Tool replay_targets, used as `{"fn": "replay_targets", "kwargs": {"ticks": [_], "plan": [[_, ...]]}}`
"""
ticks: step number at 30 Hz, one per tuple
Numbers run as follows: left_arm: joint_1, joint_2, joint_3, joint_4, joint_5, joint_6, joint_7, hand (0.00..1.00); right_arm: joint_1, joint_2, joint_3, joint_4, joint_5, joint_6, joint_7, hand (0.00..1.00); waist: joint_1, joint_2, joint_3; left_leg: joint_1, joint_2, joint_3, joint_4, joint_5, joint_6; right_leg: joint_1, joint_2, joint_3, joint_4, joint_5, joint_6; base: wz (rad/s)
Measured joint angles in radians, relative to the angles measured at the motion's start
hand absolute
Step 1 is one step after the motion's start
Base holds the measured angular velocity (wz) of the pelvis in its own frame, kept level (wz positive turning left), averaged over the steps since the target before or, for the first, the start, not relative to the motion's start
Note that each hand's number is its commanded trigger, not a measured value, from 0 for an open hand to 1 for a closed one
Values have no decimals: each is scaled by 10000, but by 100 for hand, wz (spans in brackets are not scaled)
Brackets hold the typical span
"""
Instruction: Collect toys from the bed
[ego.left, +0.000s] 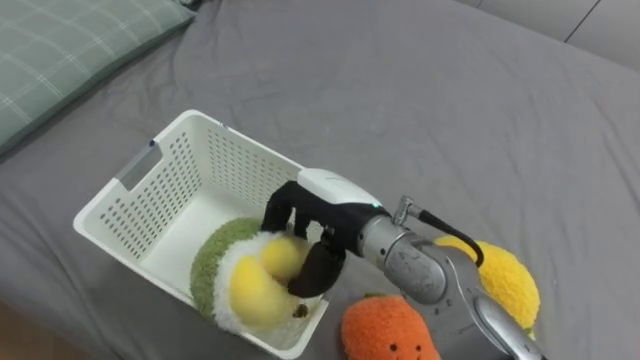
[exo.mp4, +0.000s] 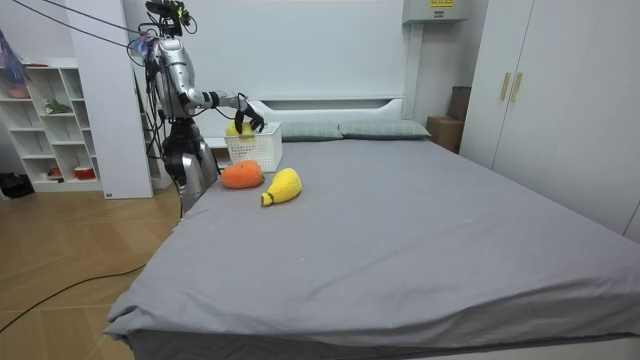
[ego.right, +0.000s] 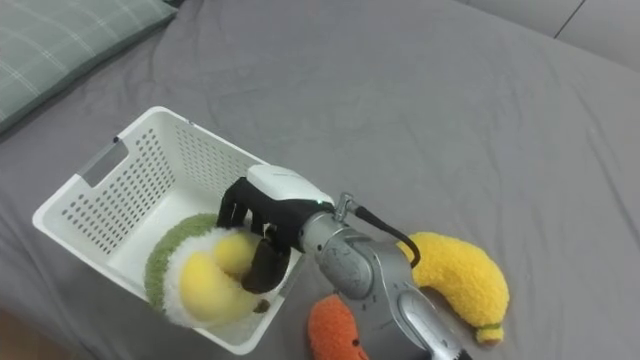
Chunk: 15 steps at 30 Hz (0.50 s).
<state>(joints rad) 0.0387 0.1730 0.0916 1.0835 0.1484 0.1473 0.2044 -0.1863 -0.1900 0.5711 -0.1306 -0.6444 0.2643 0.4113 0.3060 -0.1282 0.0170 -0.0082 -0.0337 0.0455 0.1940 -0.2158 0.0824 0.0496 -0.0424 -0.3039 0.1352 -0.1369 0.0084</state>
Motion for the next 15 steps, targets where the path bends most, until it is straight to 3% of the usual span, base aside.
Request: {"fn": "replay_targets", "kwargs": {"ticks": [15], "plan": [[-9,-1,4,1,-2,0,-1,0,0,2,-6,-1,-314,-18,139,0,-6,4,-1,6,-1,11,-10,3,2,-4,8,17,-1,0,0,0]]}}
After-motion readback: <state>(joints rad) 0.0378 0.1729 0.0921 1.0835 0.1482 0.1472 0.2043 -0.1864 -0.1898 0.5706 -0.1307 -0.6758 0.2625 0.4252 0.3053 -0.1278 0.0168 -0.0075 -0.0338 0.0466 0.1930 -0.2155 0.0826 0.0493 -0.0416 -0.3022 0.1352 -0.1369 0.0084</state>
